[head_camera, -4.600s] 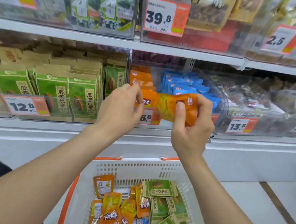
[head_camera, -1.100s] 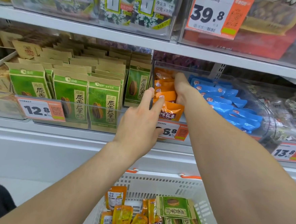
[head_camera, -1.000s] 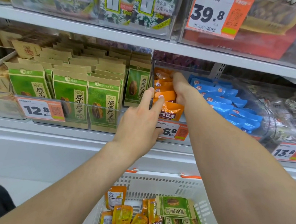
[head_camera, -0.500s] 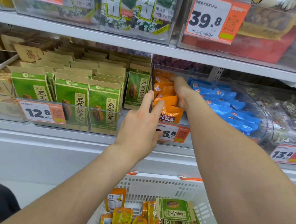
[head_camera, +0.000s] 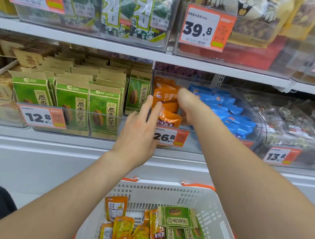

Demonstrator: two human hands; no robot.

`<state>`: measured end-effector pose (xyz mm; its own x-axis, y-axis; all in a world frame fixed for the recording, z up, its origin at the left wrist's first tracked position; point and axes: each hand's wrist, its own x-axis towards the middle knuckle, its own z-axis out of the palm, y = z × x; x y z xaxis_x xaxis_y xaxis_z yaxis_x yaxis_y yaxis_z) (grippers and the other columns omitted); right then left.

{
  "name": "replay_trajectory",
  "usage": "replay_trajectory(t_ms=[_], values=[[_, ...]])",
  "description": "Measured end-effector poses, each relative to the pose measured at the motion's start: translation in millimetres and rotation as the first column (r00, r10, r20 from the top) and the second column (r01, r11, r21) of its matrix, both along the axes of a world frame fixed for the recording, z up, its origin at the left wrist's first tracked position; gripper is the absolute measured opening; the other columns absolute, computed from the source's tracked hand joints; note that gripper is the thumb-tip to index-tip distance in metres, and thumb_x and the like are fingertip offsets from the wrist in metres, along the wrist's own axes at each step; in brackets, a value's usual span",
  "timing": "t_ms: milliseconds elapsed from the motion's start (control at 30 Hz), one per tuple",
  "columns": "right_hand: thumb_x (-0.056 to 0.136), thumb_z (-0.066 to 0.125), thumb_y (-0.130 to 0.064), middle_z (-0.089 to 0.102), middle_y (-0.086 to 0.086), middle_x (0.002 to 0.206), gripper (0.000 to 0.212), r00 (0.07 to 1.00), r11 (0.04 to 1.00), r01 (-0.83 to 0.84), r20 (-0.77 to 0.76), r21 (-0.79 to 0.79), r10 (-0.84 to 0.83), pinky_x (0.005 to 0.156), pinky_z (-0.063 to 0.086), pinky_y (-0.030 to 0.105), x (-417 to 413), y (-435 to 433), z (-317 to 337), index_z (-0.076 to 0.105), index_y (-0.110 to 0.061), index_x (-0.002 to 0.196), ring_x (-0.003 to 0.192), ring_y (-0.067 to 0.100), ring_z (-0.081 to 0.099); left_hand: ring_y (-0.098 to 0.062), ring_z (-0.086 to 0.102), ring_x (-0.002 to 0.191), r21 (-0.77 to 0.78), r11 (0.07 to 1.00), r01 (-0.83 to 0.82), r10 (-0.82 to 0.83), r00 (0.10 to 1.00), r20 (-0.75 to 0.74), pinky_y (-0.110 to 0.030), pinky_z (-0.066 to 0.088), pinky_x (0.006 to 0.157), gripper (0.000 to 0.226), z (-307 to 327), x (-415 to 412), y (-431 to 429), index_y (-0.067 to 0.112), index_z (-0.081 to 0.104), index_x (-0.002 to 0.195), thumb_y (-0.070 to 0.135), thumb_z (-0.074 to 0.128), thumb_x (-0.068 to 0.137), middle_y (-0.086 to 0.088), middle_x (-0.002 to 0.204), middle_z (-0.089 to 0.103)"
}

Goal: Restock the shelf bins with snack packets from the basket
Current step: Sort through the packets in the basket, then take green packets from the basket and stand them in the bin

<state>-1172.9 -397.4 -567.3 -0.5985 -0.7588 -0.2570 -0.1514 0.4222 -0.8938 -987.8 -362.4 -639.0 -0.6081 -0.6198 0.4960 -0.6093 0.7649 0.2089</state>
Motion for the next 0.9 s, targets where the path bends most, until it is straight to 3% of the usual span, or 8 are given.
replay_trajectory(t_ms=[67, 167, 300, 400, 533, 633, 767, 900], values=[[0.109, 0.026, -0.045, 0.058, 0.017, 0.138, 0.056, 0.955, 0.999, 0.040, -0.294, -0.011, -0.041, 0.104, 0.043, 0.037, 12.3, 27.0, 4.5, 0.054, -0.006, 0.138, 0.125, 0.036, 0.055, -0.038, 0.025, 0.152, 0.020, 1.000, 0.006, -0.006, 1.000, 0.001, -0.053, 0.024, 0.124, 0.104, -1.9, -0.2, 6.4, 0.010, 0.006, 0.165, 0.028, 0.076, 0.090, -0.015, 0.172, 0.001], [0.108, 0.035, -0.032, 0.067, 0.007, 0.100, 0.040, 0.782, 0.967, -0.055, -0.613, -0.249, -0.113, 0.076, 0.029, 0.030, 27.2, 68.2, -8.2, 0.068, -0.009, 0.104, 0.099, 0.024, 0.060, -0.045, 0.023, 0.150, -0.030, 0.999, -0.038, 0.037, 0.998, -0.051, -0.056, 0.024, 0.124, 0.087, -6.2, 1.1, 23.4, 0.006, 0.023, 0.160, 0.019, 0.069, 0.087, -0.021, 0.163, 0.019], [0.098, 0.047, -0.015, 0.066, 0.001, 0.102, 0.022, 0.626, 0.820, -0.253, -0.733, -0.514, -0.266, 0.082, 0.042, 0.029, 30.1, 105.5, -49.1, 0.067, -0.014, 0.107, 0.096, 0.017, 0.058, -0.036, 0.048, 0.104, -0.299, 0.953, -0.042, 0.017, 0.996, -0.085, -0.045, 0.043, 0.081, 0.039, -16.1, 5.2, 40.5, 0.009, 0.056, 0.116, 0.015, 0.065, 0.079, -0.013, 0.118, 0.049], [0.092, 0.048, -0.011, 0.064, 0.001, 0.094, 0.018, 0.586, 0.769, -0.397, -0.783, -0.501, -0.208, 0.080, 0.046, 0.036, 30.0, 134.2, -85.0, 0.066, -0.013, 0.097, 0.090, 0.022, 0.059, -0.033, 0.056, 0.087, -0.113, 0.993, 0.044, -0.027, 0.989, 0.148, -0.040, 0.037, 0.067, 0.021, -33.6, 6.1, 51.4, 0.017, 0.051, 0.103, 0.024, 0.060, 0.086, -0.006, 0.097, 0.058], [0.084, 0.041, -0.019, 0.069, -0.004, 0.080, 0.028, 0.576, 0.865, -0.456, -0.811, -0.210, 0.107, 0.070, 0.053, 0.039, 23.3, 171.5, -143.1, 0.069, -0.016, 0.081, 0.079, 0.021, 0.062, -0.034, 0.066, 0.098, 0.288, 0.957, -0.018, -0.173, 0.763, 0.622, -0.038, 0.050, 0.072, 0.031, -63.4, 7.8, 66.7, 0.020, 0.054, 0.125, 0.037, 0.051, 0.100, -0.008, 0.111, 0.068], [0.088, 0.046, -0.016, 0.072, -0.002, 0.087, 0.028, 0.532, 0.880, -0.439, -0.737, 0.180, 0.417, 0.071, 0.057, 0.038, 11.4, 191.2, -186.1, 0.074, -0.019, 0.089, 0.082, 0.020, 0.065, -0.030, 0.064, 0.113, 0.448, 0.894, -0.021, -0.371, 0.526, 0.765, -0.037, 0.053, 0.085, 0.042, -84.0, 8.9, 73.1, 0.024, 0.052, 0.142, 0.037, 0.052, 0.102, -0.007, 0.134, 0.062], [0.094, 0.049, -0.011, 0.071, 0.003, 0.110, 0.030, 0.446, 0.680, -0.410, -0.517, 0.608, 0.731, 0.088, 0.059, 0.043, 1.6, 213.2, -248.8, 0.072, -0.019, 0.112, 0.099, 0.023, 0.066, -0.030, 0.065, 0.116, 0.475, 0.880, -0.014, -0.433, 0.392, 0.812, -0.047, 0.057, 0.097, 0.042, -102.6, 7.8, 74.5, 0.023, 0.055, 0.143, 0.030, 0.051, 0.101, -0.006, 0.136, 0.063], [0.093, 0.053, -0.002, 0.068, 0.010, 0.122, 0.034, 0.337, 0.492, -0.328, -0.387, 0.806, 0.858, 0.106, 0.050, 0.050, -0.5, 232.0, -292.5, 0.059, -0.011, 0.125, 0.108, 0.027, 0.067, -0.031, 0.066, 0.113, 0.469, 0.883, 0.012, -0.445, 0.337, 0.830, -0.047, 0.058, 0.092, 0.039, -110.3, 2.2, 74.9, 0.022, 0.057, 0.141, 0.026, 0.050, 0.103, -0.007, 0.133, 0.063]])
